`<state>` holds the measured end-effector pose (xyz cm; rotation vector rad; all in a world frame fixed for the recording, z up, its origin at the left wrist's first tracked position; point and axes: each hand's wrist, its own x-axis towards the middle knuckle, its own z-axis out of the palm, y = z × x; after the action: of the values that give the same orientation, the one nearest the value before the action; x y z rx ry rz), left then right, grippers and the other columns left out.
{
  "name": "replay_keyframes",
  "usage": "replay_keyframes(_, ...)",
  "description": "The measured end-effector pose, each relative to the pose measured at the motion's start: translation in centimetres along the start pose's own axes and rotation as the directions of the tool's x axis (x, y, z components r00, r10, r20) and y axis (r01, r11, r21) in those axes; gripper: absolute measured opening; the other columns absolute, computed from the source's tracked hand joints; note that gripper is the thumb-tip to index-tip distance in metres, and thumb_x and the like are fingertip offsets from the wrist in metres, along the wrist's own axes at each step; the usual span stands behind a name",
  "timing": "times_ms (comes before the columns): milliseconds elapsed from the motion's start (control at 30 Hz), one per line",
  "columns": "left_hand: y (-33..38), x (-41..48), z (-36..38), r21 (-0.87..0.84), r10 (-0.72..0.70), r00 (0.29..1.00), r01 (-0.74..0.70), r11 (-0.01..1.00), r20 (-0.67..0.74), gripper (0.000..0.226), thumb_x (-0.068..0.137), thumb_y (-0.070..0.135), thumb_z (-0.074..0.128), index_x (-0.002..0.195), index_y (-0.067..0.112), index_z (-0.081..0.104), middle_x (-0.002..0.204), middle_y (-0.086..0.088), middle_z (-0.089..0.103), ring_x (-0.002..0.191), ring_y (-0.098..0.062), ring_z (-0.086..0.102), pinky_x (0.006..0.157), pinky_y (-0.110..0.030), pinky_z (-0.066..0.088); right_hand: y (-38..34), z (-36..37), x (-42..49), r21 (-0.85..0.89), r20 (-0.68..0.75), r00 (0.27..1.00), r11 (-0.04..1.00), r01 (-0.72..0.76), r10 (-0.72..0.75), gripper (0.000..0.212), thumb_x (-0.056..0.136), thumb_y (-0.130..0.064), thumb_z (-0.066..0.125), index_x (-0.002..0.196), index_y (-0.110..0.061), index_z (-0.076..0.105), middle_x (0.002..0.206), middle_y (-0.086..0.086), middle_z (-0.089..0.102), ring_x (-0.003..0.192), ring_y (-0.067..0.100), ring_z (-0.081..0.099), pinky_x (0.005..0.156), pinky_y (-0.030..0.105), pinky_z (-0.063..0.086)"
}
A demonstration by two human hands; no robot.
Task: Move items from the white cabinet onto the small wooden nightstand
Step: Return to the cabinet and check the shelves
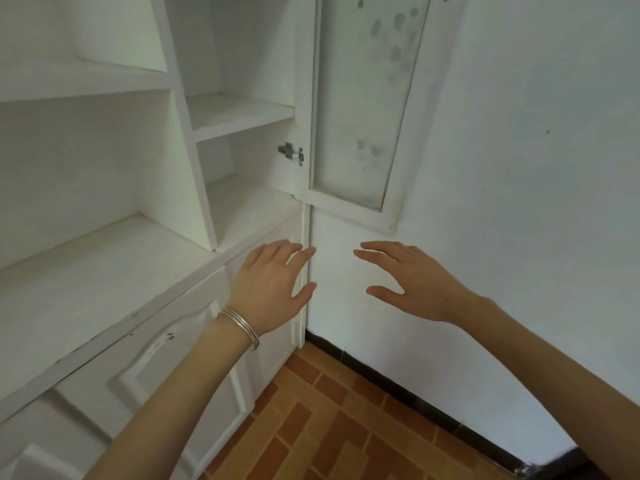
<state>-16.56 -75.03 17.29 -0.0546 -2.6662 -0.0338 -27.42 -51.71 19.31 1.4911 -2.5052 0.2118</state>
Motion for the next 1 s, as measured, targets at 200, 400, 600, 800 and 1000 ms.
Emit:
replay_keyframes(200,-0.7,6.7,3.5,0.013,0.047,0.999,-0.046,0.999,-0.019,0.056,0.082,0.049,0.037,0.122,0.016,0.059,0.114,-0.007,0.064,0.107,-0.028,0.059,0.09,-0.044,0.046,5.9,1.8,3.0,0.026,-0.012,0.999,0.999,-0.031,0.032,0.057,0.091,-0.048,0.044,0.141,-0.028,0.029,0.146,-0.004,0.035,0.13,0.016,0.036,0.105,0.035,0.031)
replay_keyframes(400,-2.4,15.4,5.1,0.013,0.093,0.993,-0.092,0.996,-0.078,0.056,0.08,0.048,0.039,0.12,0.015,0.061,0.112,-0.007,0.065,0.106,-0.029,0.059,0.089,-0.043,0.046,12.6,0.2,8.3,-0.031,-0.034,0.997,0.997,-0.068,0.066,0.056,0.09,-0.05,0.043,0.14,-0.026,0.031,0.144,-0.001,0.037,0.129,0.017,0.038,0.103,0.036,0.035)
replay_keyframes(600,-2.9,23.0,7.4,0.026,0.154,0.983,-0.152,0.988,-0.096,0.057,0.08,0.048,0.039,0.124,0.017,0.058,0.112,-0.006,0.064,0.105,-0.028,0.059,0.087,-0.041,0.046,19.1,-0.5,10.8,-0.05,-0.063,0.992,0.992,-0.115,0.111,0.059,0.089,-0.055,0.035,0.14,-0.025,0.032,0.143,-0.002,0.038,0.128,0.015,0.037,0.102,0.033,0.035)
replay_keyframes(800,-1.5,27.6,10.5,0.027,0.139,0.984,-0.137,0.99,-0.11,0.056,0.08,0.047,0.04,0.124,0.017,0.058,0.114,-0.006,0.064,0.107,-0.028,0.059,0.089,-0.041,0.046,26.0,-1.0,12.8,-0.087,-0.08,0.987,0.985,-0.148,0.141,0.06,0.09,-0.049,0.043,0.141,-0.02,0.031,0.145,0.001,0.037,0.128,0.018,0.039,0.102,0.033,0.033)
replay_keyframes(1000,0.6,31.7,12.7,0.06,0.104,0.991,-0.099,0.993,-0.08,0.055,0.08,0.046,0.041,0.125,0.018,0.056,0.115,-0.005,0.063,0.109,-0.027,0.057,0.091,-0.04,0.045,32.3,-2.0,15.1,-0.113,-0.133,0.985,0.986,-0.126,0.11,0.066,0.087,-0.059,0.029,0.135,-0.016,0.041,0.138,0.002,0.045,0.122,0.019,0.046,0.097,0.033,0.038)
